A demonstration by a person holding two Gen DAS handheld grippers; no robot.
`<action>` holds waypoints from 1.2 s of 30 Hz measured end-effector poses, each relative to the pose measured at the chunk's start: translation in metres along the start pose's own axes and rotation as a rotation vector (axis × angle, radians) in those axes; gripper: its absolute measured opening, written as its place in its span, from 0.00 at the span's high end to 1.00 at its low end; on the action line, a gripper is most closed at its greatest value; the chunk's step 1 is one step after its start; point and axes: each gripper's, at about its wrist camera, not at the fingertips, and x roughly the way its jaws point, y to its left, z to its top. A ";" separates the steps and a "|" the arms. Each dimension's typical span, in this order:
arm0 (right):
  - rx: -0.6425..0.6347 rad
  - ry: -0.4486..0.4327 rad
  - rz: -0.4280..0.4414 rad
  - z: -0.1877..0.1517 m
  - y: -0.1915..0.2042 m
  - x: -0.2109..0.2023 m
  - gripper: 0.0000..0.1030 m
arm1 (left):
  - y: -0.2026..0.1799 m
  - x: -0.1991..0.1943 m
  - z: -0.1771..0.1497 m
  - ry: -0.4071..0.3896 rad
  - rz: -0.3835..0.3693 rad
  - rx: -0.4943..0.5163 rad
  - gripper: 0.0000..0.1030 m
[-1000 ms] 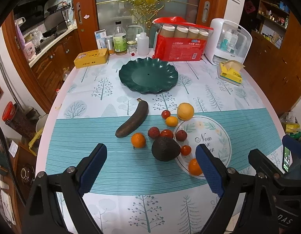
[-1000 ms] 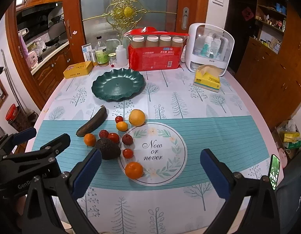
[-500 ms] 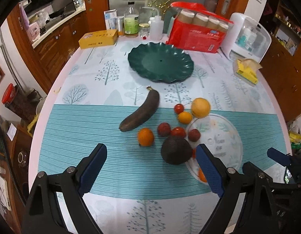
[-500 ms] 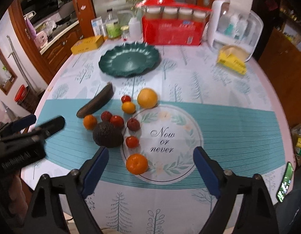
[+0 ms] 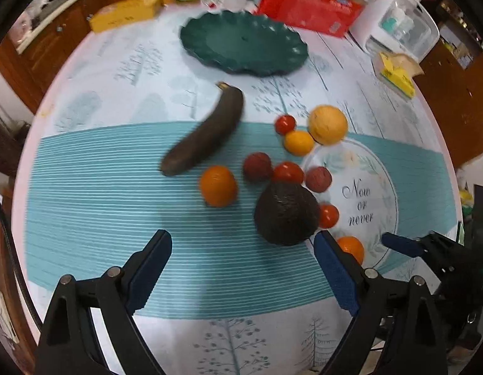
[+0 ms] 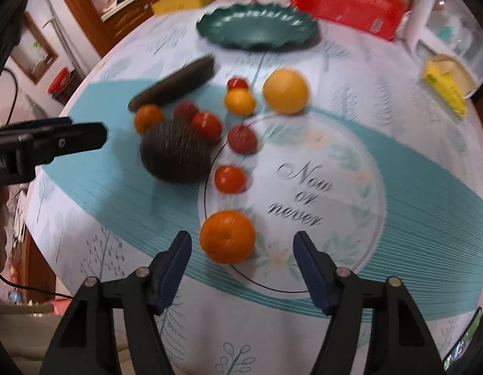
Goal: Organize fruits
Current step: 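Grasp the avocado with the left tool while the right tool grasps the orange, then carry the avocado and orange to the green plate with both tools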
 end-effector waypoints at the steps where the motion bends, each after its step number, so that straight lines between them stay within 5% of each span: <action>1: 0.002 0.011 0.010 0.000 -0.001 0.005 0.37 | -0.004 0.006 0.001 0.009 -0.005 0.015 0.11; 7: 0.007 0.038 0.063 0.003 -0.008 0.020 0.39 | -0.023 0.037 0.010 0.063 -0.031 0.060 0.11; 23: -0.045 0.076 0.143 0.007 -0.001 0.035 0.51 | -0.020 0.089 0.024 0.159 -0.142 -0.064 0.18; 27: -0.036 0.081 0.159 0.010 0.000 0.040 0.53 | -0.023 0.088 0.024 0.131 -0.171 -0.071 0.33; 36: -0.026 0.071 0.163 0.016 -0.001 0.044 0.55 | -0.022 0.080 0.014 0.094 -0.176 -0.098 0.35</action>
